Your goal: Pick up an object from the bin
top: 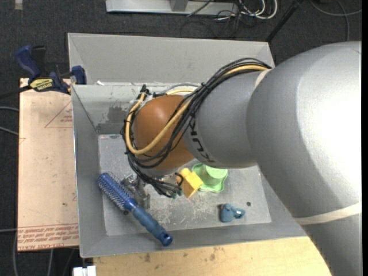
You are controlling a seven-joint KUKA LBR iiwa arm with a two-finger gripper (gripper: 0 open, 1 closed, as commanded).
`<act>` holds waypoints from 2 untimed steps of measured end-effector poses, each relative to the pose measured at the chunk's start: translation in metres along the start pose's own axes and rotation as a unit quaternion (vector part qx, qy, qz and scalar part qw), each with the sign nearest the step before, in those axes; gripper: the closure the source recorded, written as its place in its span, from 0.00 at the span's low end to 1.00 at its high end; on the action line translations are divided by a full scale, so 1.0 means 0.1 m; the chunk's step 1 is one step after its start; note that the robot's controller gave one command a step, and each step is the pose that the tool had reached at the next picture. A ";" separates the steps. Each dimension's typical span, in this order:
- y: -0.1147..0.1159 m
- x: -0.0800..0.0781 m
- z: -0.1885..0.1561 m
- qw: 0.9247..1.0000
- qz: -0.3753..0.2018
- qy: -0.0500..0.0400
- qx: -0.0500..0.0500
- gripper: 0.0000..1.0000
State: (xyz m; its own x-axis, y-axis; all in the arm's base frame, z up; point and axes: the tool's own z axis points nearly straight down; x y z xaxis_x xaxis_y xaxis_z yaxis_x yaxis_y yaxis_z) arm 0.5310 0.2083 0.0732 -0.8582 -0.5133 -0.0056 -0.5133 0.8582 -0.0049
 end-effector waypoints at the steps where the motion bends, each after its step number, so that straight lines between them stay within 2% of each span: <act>1: -0.13 -0.19 -1.08 1.000 0.008 -0.004 -0.002 1.00; 2: -0.51 0.05 -0.72 0.994 0.113 0.003 -0.002 1.00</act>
Offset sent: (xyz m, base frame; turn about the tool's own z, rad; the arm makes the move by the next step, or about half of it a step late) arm 0.0194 -0.0019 0.1025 0.0124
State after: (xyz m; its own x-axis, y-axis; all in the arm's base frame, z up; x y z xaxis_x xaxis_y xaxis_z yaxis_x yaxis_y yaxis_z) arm 0.5526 0.1623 0.1459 -0.9516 -0.3073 0.0005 -0.3073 0.9516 0.0001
